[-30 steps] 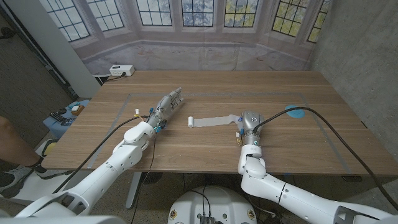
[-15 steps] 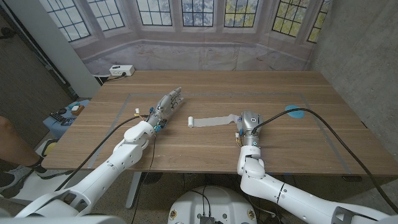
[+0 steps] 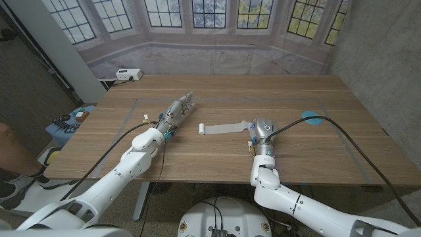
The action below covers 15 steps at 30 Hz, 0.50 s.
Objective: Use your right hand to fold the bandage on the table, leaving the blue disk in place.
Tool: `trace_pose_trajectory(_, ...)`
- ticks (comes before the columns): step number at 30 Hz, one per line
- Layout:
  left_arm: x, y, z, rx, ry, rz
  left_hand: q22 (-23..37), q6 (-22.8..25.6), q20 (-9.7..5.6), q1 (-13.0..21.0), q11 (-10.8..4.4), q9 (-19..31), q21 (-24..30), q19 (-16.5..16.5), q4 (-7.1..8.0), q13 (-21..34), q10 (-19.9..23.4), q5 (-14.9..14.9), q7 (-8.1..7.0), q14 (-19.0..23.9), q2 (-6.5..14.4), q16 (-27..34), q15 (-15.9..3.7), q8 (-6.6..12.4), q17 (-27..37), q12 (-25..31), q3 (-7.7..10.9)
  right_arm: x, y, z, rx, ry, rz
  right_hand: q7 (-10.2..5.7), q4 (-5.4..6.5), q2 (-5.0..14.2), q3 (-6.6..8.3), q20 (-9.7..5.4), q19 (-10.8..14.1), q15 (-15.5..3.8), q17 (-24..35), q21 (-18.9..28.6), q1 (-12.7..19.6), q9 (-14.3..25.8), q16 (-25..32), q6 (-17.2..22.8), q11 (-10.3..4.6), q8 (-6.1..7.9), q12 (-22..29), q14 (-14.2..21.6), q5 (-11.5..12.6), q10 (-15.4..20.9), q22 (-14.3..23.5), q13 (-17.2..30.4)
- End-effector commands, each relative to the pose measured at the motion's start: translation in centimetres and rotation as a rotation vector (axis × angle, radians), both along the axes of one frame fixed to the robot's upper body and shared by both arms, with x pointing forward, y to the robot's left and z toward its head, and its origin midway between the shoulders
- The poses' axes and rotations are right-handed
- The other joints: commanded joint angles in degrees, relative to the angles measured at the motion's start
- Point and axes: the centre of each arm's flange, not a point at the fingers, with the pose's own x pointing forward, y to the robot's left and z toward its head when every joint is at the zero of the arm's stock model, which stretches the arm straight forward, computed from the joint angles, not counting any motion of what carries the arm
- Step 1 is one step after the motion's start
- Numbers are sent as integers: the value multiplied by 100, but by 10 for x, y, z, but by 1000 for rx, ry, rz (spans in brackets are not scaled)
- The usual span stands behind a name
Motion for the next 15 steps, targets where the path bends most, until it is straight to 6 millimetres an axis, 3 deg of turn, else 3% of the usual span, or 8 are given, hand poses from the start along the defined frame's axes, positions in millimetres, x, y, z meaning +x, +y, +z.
trace_pose_trajectory(1, 1, -2, -1, 3, 5, 2, 17, 28, 27, -3, 10, 20, -14, -3, -34, 23, -8, 23, -31, 26, 41, -10, 2, 0, 13, -12, 3, -4, 2, 9, 3, -41, 17, -3, 14, 11, 40, -577, -31, -434, 37, -9, 89, 43, 15, -54, -2, 5, 12, 69, 45, -49, 33, 55)
trace_pose_trajectory(15, 1, -8, 0, 8, 4, -5, 17, 27, 26, -5, 2, 20, -15, -7, -36, 23, -10, 23, -35, 24, 42, -10, 3, 0, 13, -14, 4, -12, -1, 18, 1, -77, 28, 20, 22, 43, 33, -564, -60, -434, 116, -15, 156, 64, 11, -115, 8, -3, 44, 84, 61, -84, 37, 185)
